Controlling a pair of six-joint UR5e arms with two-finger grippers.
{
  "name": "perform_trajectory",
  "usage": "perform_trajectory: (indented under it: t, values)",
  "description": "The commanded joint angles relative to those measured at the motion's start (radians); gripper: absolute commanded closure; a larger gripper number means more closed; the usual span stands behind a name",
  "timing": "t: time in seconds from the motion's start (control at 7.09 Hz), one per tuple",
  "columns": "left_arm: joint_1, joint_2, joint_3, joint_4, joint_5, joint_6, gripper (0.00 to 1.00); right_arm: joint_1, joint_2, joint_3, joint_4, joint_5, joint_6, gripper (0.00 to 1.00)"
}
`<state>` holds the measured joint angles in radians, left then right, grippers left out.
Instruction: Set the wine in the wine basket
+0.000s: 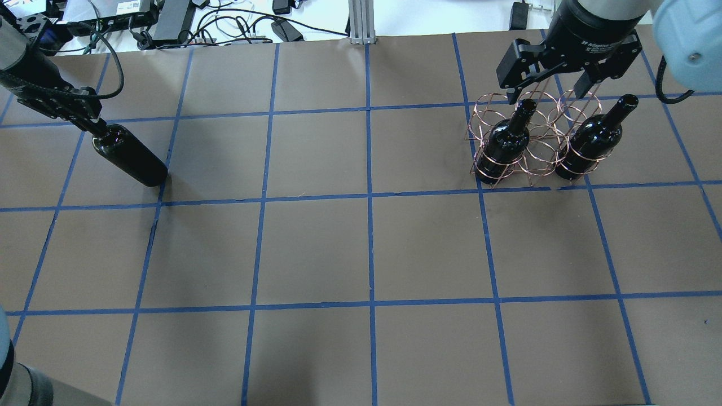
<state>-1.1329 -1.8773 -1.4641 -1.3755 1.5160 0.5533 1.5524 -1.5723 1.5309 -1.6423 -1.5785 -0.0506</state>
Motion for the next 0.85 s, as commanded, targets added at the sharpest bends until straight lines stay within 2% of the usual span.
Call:
perform_trajectory:
  t: [0.0, 0.14, 0.71]
  values:
    - [-0.092, 0.056, 0.005, -0.017, 0.071, -0.039, 1.00, 0.000, 0.000, 0.000, -0.001, 0.002, 0.000, 0.00]
    - [-0.146, 0.090, 0.007, -0.061, 0.070, -0.103, 1.00, 0.000, 0.000, -0.001, -0.001, 0.002, 0.000, 0.00]
    - [-0.316, 0.148, 0.002, -0.086, 0.046, -0.334, 1.00, 0.000, 0.000, -0.001, -0.002, 0.002, 0.000, 0.00]
